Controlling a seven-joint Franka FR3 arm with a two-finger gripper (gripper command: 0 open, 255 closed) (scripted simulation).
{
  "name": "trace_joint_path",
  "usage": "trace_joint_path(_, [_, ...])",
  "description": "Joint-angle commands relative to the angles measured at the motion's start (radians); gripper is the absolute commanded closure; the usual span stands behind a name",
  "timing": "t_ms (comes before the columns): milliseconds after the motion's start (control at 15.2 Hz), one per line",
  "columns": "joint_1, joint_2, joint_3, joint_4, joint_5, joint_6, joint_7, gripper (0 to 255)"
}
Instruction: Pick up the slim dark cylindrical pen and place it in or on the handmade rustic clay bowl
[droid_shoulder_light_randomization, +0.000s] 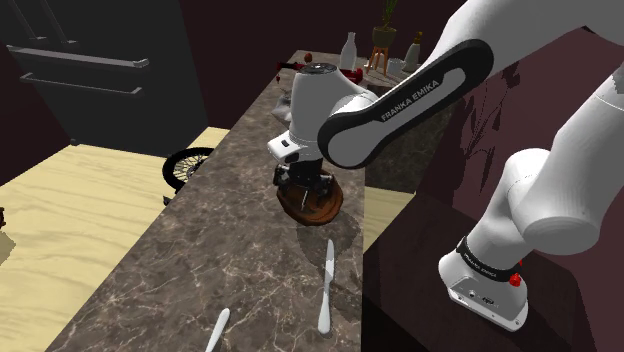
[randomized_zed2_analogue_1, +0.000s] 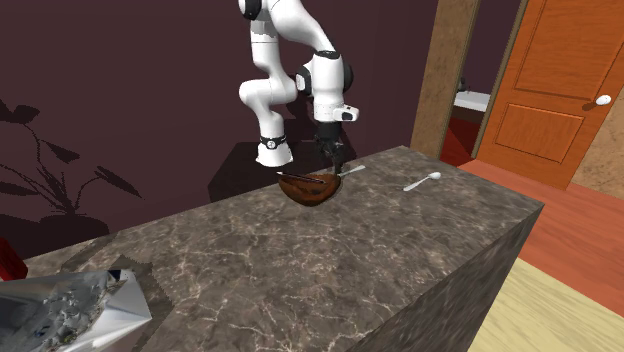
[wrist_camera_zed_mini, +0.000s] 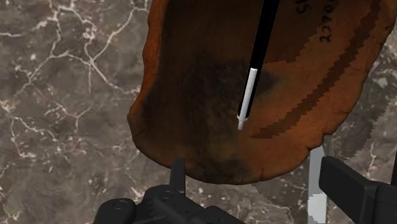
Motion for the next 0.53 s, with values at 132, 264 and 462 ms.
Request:
trace_joint_path(132, [-0.001, -0.072, -0.005, 0.035, 0.011, -0.107, -0.009, 0])
trace_joint_path(264, [-0.001, -0.089, -0.006, 0.046, 0.013, -0.135, -0.011, 0])
trace_joint_path(462, [-0.001, -0.089, -0.006, 0.046, 0.013, -0.135, -0.011, 0])
